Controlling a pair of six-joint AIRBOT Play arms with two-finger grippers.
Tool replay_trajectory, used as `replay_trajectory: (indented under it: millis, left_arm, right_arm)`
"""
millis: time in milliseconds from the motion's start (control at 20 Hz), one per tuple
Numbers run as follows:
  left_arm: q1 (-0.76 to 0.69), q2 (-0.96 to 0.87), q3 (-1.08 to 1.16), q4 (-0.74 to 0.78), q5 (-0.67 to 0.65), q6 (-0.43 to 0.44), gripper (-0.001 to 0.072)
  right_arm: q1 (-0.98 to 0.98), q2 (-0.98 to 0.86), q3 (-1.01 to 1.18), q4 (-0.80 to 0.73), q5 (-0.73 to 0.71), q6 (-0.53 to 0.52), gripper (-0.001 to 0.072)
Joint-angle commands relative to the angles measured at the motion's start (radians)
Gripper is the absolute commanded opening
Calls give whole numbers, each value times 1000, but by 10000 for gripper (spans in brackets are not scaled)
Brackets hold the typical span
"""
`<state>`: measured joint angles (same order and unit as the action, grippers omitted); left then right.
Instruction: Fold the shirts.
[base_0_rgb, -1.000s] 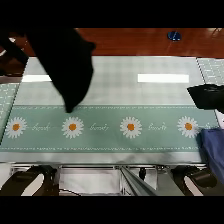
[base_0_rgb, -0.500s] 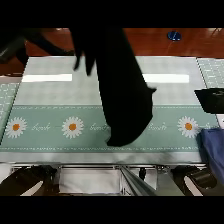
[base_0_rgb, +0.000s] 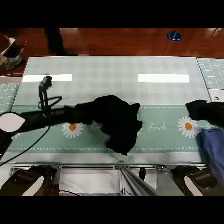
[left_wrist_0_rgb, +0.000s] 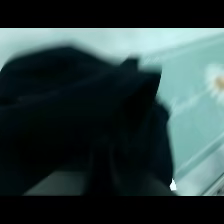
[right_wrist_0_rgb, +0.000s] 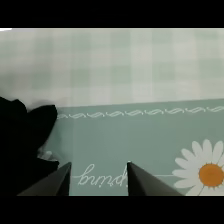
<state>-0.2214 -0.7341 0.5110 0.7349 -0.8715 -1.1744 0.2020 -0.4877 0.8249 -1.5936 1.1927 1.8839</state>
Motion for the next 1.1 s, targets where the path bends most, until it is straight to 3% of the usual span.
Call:
replay_trajectory:
  millis: [0,150,400,500,650,750,1050]
  left_arm:
    - [107,-28,-136,62,-163,-20,505]
    - [183,-43,-42,135,-167,-72,505]
    - [562,-44,176,232,-249,-95,504]
    - [654,-81,105,192,-272,-95,503]
    - [591,-234,-12,139,-325,-57,503]
    - [484,-351,-12,135,-327,-8,502]
    - [284,-552,2,23,-247,162,503]
  right_arm:
    - [0,-66,-144,66,-108,23,405]
    - [-3,-182,-141,106,-208,-6,405]
    - [-372,-215,33,-157,-52,-57,406]
    - [-554,-215,-46,-94,15,-73,406]
    - [-658,-215,-257,357,21,-344,405]
    - [-641,-215,-342,565,32,-463,405]
    - [-503,-215,-419,582,5,-462,405]
